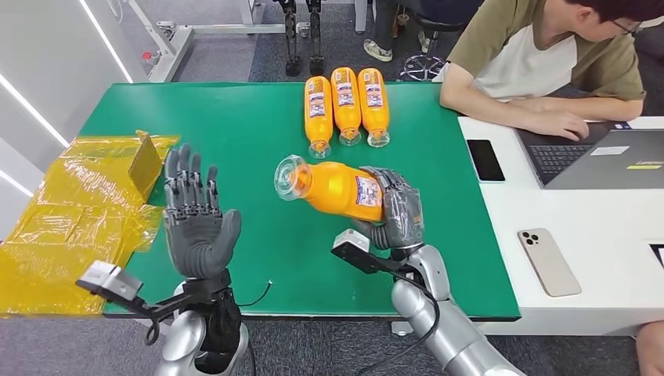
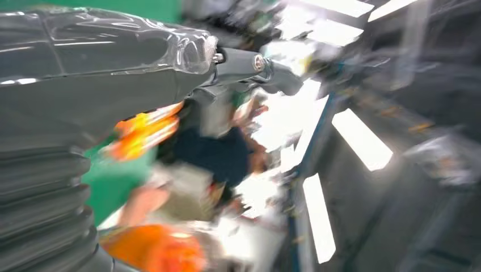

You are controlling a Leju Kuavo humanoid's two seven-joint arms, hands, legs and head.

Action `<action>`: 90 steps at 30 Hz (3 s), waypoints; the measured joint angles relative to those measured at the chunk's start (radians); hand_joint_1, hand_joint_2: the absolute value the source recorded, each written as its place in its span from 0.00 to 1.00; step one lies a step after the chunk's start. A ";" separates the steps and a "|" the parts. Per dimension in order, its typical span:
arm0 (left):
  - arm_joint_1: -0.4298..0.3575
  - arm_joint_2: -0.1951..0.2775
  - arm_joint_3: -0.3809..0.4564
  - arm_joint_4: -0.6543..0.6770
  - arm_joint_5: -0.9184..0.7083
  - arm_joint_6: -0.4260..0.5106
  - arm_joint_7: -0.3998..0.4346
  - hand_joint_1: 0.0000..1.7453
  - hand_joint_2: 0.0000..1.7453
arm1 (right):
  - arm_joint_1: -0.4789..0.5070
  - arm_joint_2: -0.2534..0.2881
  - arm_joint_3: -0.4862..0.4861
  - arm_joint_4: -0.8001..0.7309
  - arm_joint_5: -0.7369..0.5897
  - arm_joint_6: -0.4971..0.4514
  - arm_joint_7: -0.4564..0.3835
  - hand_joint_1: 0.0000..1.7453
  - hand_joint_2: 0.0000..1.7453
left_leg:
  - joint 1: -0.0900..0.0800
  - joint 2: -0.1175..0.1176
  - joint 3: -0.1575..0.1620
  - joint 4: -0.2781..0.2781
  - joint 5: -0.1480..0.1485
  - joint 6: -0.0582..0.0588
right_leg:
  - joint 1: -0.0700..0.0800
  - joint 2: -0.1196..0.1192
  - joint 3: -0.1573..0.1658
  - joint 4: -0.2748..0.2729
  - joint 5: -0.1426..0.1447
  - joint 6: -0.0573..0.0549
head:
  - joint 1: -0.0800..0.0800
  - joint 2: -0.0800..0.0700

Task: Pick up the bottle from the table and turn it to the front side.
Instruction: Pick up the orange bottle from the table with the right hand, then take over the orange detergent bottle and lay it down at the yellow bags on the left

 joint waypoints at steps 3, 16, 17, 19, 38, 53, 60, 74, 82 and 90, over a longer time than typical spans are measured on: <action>-0.006 -0.002 0.000 0.029 0.021 -0.067 0.021 0.00 1.00 | 0.002 0.026 0.015 -0.002 -0.056 0.001 -0.002 0.97 1.00 | 0.000 0.002 0.000 0.000 0.000 0.000 | 0.000 0.002 0.000 0.000 0.000 0.000 | 0.000 0.000; -0.025 -0.002 -0.007 0.071 -0.051 -0.176 0.054 0.00 1.00 | 0.016 0.041 0.167 -0.080 -0.084 0.052 0.085 0.99 1.00 | 0.000 0.002 0.000 0.000 0.000 0.000 | 0.000 0.002 -0.001 0.000 0.000 0.000 | 0.000 0.000; -0.026 -0.002 -0.008 0.072 -0.056 -0.179 0.054 0.00 1.00 | 0.016 0.041 0.173 -0.084 -0.084 0.064 0.088 1.00 1.00 | 0.000 0.002 0.000 0.000 0.000 0.000 | 0.000 0.002 -0.001 0.000 0.000 0.000 | 0.000 0.000; -0.028 -0.002 -0.008 0.074 -0.066 -0.185 0.053 0.00 1.00 | 0.016 0.041 0.187 -0.090 -0.084 0.101 0.094 1.00 1.00 | 0.000 0.002 0.000 0.000 0.000 0.000 | 0.000 0.002 -0.001 0.000 0.000 0.000 | 0.000 0.000; -0.020 0.023 0.012 0.081 -0.088 -0.199 0.031 0.00 1.00 | -0.081 0.019 0.314 -0.117 -0.103 0.387 0.115 0.99 1.00 | 0.000 0.002 0.000 0.000 0.000 0.000 | 0.000 0.001 -0.001 0.000 0.000 0.000 | 0.000 0.000; -0.020 0.023 0.018 0.080 -0.076 -0.172 -0.007 1.00 1.00 | -0.111 0.024 0.330 -0.097 -0.105 0.404 0.122 0.95 1.00 | 0.000 0.001 0.000 0.000 0.000 0.000 | 0.000 0.001 -0.001 0.000 0.000 0.000 | 0.000 0.000; -0.008 0.023 0.025 0.071 -0.059 -0.143 -0.018 1.00 1.00 | -0.109 0.028 0.339 -0.095 -0.068 0.413 0.153 0.43 1.00 | 0.000 0.002 0.000 0.000 0.000 0.000 | 0.000 0.002 -0.001 0.000 0.000 0.000 | 0.000 0.000; -0.010 0.028 0.029 0.024 -0.253 0.085 0.025 1.00 1.00 | 0.033 0.033 0.281 -0.212 -0.160 0.137 0.046 0.00 1.00 | 0.000 0.001 0.000 0.000 0.000 0.000 | 0.000 0.001 -0.001 0.000 0.000 0.000 | 0.000 0.000; -0.039 0.074 0.035 0.029 -0.685 0.345 0.183 1.00 1.00 | 0.108 0.036 0.242 -0.296 -0.340 0.014 -0.128 0.00 1.00 | 0.000 0.002 0.000 0.000 0.000 -0.001 | 0.000 0.002 -0.001 0.000 0.000 0.000 | 0.000 0.000; -0.143 0.266 0.105 0.251 -1.457 0.519 0.557 1.00 1.00 | 0.181 0.042 0.229 -0.405 -0.482 0.002 -0.240 0.00 1.00 | 0.001 0.003 0.001 -0.002 0.002 -0.004 | 0.000 0.003 -0.002 0.001 0.000 -0.001 | 0.000 0.000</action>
